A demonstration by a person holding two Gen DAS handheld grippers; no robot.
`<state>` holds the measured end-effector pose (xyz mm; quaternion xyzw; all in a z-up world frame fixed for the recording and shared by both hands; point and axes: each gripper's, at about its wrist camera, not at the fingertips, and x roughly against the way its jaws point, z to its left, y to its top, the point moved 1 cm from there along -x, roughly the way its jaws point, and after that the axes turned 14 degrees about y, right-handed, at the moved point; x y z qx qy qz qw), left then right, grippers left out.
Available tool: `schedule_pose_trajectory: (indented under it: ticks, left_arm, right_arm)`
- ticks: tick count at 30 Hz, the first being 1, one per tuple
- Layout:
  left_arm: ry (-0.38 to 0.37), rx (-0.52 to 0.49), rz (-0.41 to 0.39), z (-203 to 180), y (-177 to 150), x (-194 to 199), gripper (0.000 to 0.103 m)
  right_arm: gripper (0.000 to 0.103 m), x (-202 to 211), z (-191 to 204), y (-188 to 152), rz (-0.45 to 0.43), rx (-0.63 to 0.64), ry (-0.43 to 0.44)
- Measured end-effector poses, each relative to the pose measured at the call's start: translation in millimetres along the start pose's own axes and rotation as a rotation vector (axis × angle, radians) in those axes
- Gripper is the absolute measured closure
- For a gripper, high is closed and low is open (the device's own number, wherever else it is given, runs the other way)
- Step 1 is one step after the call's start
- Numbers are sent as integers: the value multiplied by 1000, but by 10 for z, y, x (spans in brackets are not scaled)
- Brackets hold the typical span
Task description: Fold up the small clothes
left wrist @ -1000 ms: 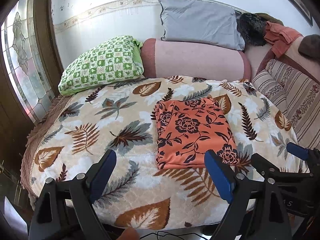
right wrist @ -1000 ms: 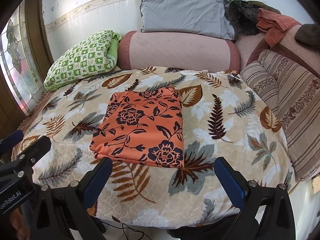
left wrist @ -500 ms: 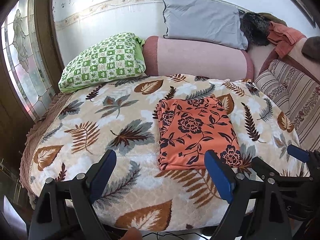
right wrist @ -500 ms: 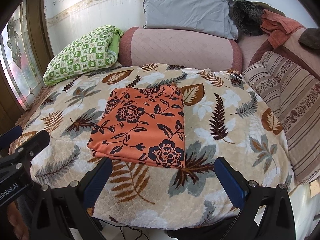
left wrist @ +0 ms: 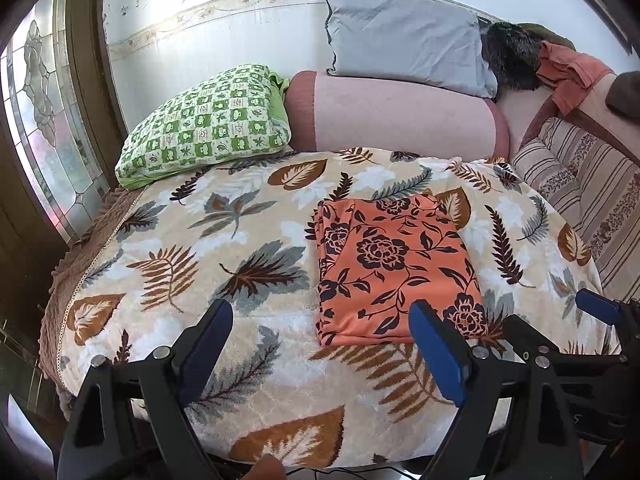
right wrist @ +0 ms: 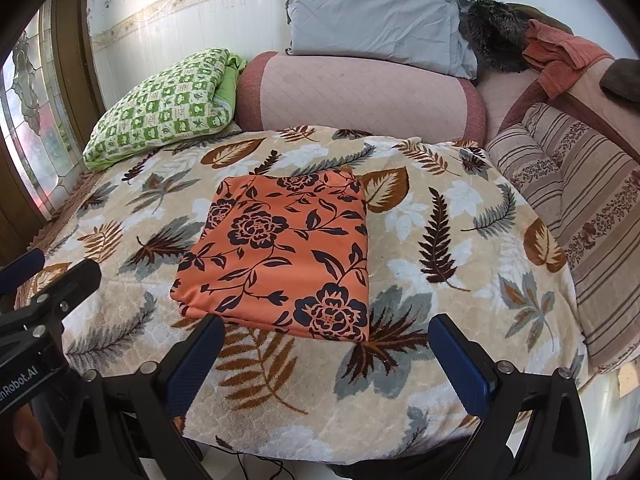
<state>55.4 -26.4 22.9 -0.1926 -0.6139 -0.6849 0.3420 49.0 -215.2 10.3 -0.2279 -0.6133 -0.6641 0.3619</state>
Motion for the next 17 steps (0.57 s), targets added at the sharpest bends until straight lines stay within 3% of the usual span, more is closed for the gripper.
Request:
schedule_pose_trajectory:
  ticks: [17]
  left_arm:
    - [-12,0,-16,-28,57,-35,13]
  right_arm:
    - [0,-58,-13,52,-6,-4,-3]
